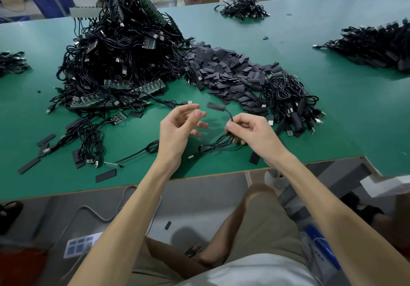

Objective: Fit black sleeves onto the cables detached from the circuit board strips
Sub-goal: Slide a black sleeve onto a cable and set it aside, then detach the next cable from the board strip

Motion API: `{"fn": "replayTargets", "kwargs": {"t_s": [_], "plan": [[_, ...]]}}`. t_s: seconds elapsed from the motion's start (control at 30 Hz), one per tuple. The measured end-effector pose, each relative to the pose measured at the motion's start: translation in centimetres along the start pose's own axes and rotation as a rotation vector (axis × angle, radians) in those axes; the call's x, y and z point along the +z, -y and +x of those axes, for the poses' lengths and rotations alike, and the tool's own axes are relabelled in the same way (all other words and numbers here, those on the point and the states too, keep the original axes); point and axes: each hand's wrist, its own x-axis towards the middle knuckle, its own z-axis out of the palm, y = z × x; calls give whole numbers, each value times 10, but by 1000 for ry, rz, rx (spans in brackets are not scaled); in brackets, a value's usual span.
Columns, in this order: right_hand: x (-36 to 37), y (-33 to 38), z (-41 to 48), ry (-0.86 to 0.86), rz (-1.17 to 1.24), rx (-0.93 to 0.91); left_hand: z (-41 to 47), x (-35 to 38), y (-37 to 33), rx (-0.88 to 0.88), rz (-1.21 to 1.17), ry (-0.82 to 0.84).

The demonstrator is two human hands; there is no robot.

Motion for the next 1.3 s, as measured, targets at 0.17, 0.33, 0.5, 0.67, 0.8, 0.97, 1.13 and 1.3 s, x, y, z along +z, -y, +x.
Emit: {"fn": "replayTargets", "kwargs": {"t_s": [0.17, 0.33, 0.5, 0.67, 0.8, 0.97, 1.13, 1.3], "plan": [[0, -1, 2, -65, 75, -18, -2, 5, 3, 61, 394, 282], [0, 0, 2, -120, 113, -20, -10, 17, 0, 286, 845, 343], [0, 2, 1, -108, 110, -17, -12, 19, -2, 329, 897, 339], [0, 5, 0, -127, 135, -19, -7, 26, -8, 289, 861, 333], [0, 6, 1, -173, 211, -5, 12, 35, -25, 188, 633, 265], [5, 6, 4, -118, 83, 34, 41, 79, -58, 214, 518, 250], [5, 9, 0, -99, 104, 36, 67, 139, -70, 17, 377, 342], [4, 6, 2, -89, 62, 55, 61, 127, -52, 33, 453, 359]]}}
